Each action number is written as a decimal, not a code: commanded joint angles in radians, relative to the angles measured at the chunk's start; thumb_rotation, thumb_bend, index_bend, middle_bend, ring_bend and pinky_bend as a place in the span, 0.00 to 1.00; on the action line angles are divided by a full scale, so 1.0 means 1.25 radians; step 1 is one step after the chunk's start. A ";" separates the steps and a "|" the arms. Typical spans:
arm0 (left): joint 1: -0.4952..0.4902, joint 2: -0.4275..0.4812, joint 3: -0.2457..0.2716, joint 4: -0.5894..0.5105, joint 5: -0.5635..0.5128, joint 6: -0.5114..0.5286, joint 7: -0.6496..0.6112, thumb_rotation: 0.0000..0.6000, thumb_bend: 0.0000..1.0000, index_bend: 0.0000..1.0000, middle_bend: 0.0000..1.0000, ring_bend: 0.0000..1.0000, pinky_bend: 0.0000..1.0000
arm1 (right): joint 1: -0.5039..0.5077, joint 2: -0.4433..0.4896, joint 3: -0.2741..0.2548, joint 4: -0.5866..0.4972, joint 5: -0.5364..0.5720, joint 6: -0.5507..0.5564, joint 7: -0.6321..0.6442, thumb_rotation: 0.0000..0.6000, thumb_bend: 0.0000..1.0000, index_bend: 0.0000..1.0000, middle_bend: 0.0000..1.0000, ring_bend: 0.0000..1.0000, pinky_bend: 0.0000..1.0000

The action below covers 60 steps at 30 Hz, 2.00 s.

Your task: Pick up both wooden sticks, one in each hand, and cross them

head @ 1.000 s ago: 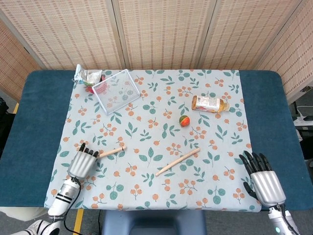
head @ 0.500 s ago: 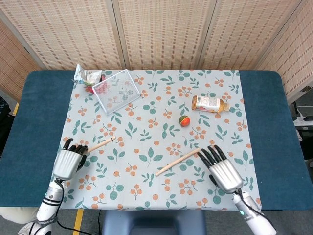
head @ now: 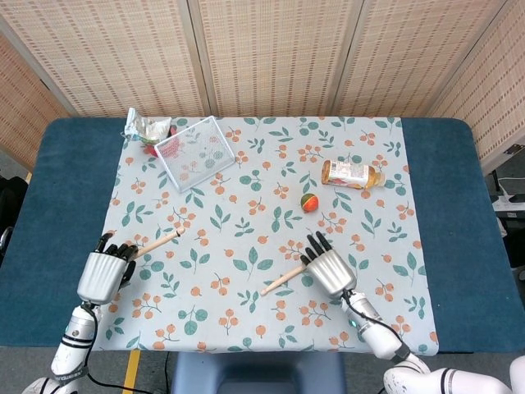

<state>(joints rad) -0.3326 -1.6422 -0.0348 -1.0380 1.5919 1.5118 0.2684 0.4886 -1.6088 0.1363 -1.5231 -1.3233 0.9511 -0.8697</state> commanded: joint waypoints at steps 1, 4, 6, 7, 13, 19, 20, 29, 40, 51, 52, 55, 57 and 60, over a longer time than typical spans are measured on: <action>0.000 -0.002 0.000 0.005 0.002 -0.002 -0.002 1.00 0.51 0.88 0.92 0.59 0.27 | 0.013 -0.017 0.001 0.020 0.018 0.003 -0.010 1.00 0.30 0.34 0.29 0.03 0.07; -0.001 -0.004 -0.001 0.011 0.001 -0.004 -0.004 1.00 0.51 0.88 0.92 0.59 0.27 | 0.019 -0.022 -0.005 0.036 0.026 0.011 -0.015 1.00 0.30 0.40 0.35 0.08 0.09; 0.000 -0.007 -0.001 0.015 0.000 -0.006 -0.008 1.00 0.51 0.88 0.92 0.59 0.27 | 0.023 -0.026 -0.008 0.043 0.037 0.012 -0.014 1.00 0.30 0.41 0.37 0.10 0.09; 0.000 -0.008 -0.001 0.017 0.001 -0.007 -0.008 1.00 0.51 0.88 0.92 0.59 0.27 | 0.025 -0.028 -0.010 0.047 0.040 0.013 -0.015 1.00 0.30 0.42 0.38 0.10 0.09; 0.000 -0.012 0.000 0.028 0.003 -0.009 -0.006 1.00 0.51 0.88 0.92 0.59 0.27 | 0.037 -0.040 -0.024 0.060 0.058 0.020 -0.027 1.00 0.30 0.47 0.42 0.14 0.11; 0.001 -0.014 -0.001 0.037 0.000 -0.014 -0.007 1.00 0.51 0.88 0.92 0.59 0.27 | 0.042 -0.044 -0.040 0.066 0.051 0.040 -0.027 1.00 0.30 0.66 0.56 0.28 0.17; 0.001 -0.014 -0.001 0.039 0.001 -0.015 -0.006 1.00 0.51 0.88 0.92 0.59 0.27 | 0.043 -0.044 -0.042 0.066 0.051 0.042 -0.029 1.00 0.30 0.69 0.58 0.30 0.18; 0.001 -0.013 -0.006 0.041 -0.004 -0.017 -0.018 1.00 0.51 0.89 0.92 0.60 0.27 | 0.039 -0.033 -0.053 0.049 0.014 0.091 0.026 1.00 0.30 0.96 0.79 0.56 0.32; -0.012 0.053 -0.020 -0.115 -0.018 -0.049 -0.037 1.00 0.51 0.89 0.93 0.60 0.28 | 0.036 -0.054 0.004 -0.034 -0.031 0.157 0.268 1.00 0.30 1.00 0.85 0.62 0.36; -0.055 0.095 -0.024 -0.352 -0.014 -0.124 0.054 1.00 0.51 0.89 0.93 0.61 0.30 | 0.111 -0.163 0.088 -0.046 -0.005 0.139 0.323 1.00 0.30 1.00 0.85 0.63 0.36; -0.058 0.093 -0.025 -0.359 -0.015 -0.128 0.063 1.00 0.51 0.89 0.93 0.61 0.30 | 0.115 -0.167 0.091 -0.048 -0.001 0.138 0.319 1.00 0.30 1.00 0.85 0.63 0.36; -0.065 0.084 -0.025 -0.386 -0.017 -0.140 0.080 1.00 0.51 0.89 0.93 0.61 0.30 | 0.127 -0.181 0.097 -0.047 0.008 0.138 0.309 1.00 0.30 1.00 0.85 0.63 0.36; -0.069 0.077 -0.022 -0.399 -0.008 -0.143 0.093 1.00 0.51 0.89 0.93 0.61 0.30 | 0.134 -0.188 0.102 -0.044 0.017 0.137 0.302 1.00 0.30 1.00 0.85 0.63 0.36; -0.074 0.066 -0.019 -0.403 -0.002 -0.148 0.109 1.00 0.51 0.89 0.93 0.61 0.30 | 0.140 -0.191 0.104 -0.047 0.029 0.136 0.293 1.00 0.30 1.00 0.85 0.63 0.36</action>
<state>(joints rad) -0.4216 -1.5544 -0.0605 -1.5387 1.5861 1.3310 0.3986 0.6611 -1.8467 0.2650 -1.5805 -1.2895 1.1215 -0.5002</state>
